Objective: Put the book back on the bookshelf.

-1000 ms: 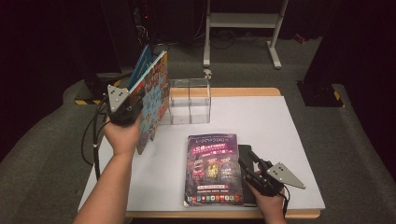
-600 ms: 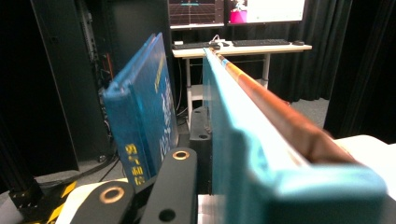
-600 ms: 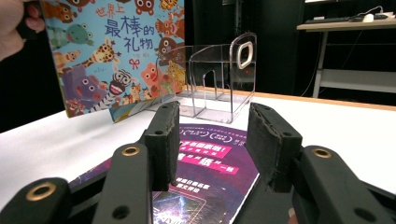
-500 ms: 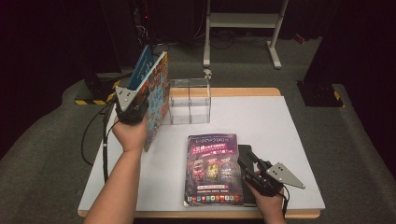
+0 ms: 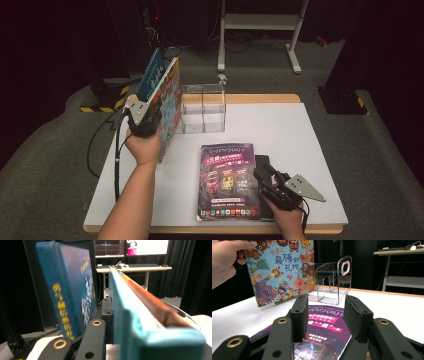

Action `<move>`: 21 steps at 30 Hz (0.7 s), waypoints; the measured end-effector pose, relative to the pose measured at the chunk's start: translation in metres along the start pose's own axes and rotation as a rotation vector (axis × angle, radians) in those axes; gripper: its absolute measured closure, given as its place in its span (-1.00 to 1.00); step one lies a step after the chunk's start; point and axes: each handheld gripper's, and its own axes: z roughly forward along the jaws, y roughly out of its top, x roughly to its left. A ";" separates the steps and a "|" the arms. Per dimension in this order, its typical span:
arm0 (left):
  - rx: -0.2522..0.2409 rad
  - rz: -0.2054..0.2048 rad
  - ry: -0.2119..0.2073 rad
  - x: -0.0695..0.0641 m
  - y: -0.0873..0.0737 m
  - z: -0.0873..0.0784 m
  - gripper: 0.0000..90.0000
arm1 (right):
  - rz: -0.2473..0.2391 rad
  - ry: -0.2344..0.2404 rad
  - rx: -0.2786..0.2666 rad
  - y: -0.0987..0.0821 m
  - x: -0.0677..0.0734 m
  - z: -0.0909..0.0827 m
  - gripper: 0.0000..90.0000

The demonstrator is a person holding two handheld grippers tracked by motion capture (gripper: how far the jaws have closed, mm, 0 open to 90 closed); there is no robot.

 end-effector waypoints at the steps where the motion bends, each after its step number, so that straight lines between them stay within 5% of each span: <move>1: -0.001 0.000 -0.001 0.001 -0.001 -0.001 0.80 | 0.001 0.001 0.000 0.000 0.000 0.000 0.21; 21: 0.009 -0.012 -0.016 0.012 -0.009 -0.020 0.77 | -0.004 0.004 0.013 -0.002 0.003 0.001 0.21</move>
